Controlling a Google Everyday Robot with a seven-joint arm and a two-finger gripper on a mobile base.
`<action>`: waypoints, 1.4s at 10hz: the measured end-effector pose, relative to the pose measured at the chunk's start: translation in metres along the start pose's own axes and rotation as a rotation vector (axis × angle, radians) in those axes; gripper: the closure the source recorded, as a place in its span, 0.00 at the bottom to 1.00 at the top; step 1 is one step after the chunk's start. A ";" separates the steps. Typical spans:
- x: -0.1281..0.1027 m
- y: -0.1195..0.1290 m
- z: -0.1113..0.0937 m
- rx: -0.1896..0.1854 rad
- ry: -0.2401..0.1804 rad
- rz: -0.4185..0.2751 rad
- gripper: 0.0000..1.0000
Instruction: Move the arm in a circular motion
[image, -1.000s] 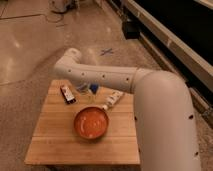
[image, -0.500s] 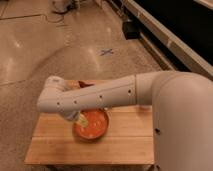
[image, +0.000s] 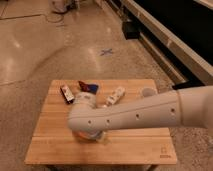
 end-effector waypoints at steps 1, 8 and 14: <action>0.034 0.020 0.000 0.019 -0.021 0.121 0.35; 0.260 0.138 0.005 0.041 -0.045 0.712 0.35; 0.358 0.030 -0.003 0.026 -0.018 0.805 0.35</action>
